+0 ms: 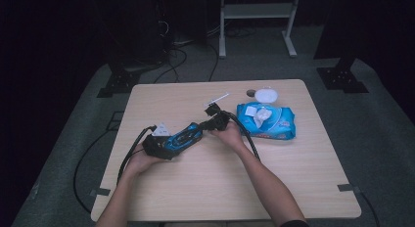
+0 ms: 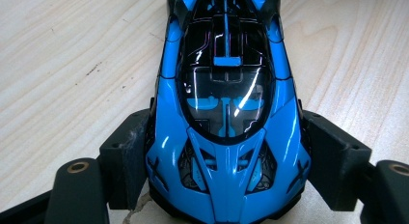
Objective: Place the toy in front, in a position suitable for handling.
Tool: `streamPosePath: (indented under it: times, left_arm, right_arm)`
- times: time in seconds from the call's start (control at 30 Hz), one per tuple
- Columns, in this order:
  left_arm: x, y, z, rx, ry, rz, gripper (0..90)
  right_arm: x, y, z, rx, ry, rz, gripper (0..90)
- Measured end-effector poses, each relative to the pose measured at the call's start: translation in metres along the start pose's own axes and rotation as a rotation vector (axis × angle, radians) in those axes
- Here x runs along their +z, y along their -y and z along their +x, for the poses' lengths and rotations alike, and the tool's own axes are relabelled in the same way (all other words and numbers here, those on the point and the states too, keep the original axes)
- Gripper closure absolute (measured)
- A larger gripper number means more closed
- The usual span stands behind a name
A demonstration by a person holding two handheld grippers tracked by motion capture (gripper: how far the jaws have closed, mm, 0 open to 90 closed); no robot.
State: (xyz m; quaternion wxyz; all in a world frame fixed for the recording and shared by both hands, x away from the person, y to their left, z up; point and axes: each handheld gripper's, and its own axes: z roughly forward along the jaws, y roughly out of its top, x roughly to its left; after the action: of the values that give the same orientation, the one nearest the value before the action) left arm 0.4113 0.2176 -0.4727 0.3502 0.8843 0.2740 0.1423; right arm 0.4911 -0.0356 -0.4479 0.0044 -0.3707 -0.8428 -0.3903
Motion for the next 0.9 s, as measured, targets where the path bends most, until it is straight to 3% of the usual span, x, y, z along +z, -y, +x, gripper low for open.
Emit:
streamPosePath:
  times: [0.17, 0.57, 0.73, 0.87, 0.9]
  left_arm:
    - [-0.001, 0.000, 0.000, 0.003, -0.001, 0.003, 25.7]
    - [-0.008, -0.005, -0.003, 0.023, -0.009, -0.018, 25.8]
    - [-0.017, -0.013, -0.010, 0.032, -0.016, -0.046, 25.8]
    - [-0.027, -0.024, -0.023, 0.039, -0.001, -0.099, 25.8]
    - [-0.027, -0.024, -0.023, 0.039, -0.001, -0.099, 25.8]
  right_arm:
    - [-0.001, 0.001, 0.000, 0.020, -0.009, -0.009, 77.7]
    - [-0.008, -0.002, 0.005, -0.003, 0.009, -0.013, 77.6]
    - [-0.022, -0.006, 0.011, -0.023, 0.025, -0.019, 77.4]
    - [-0.050, -0.006, 0.022, -0.059, 0.043, -0.045, 77.1]
    - [-0.050, -0.006, 0.022, -0.059, 0.043, -0.045, 77.1]
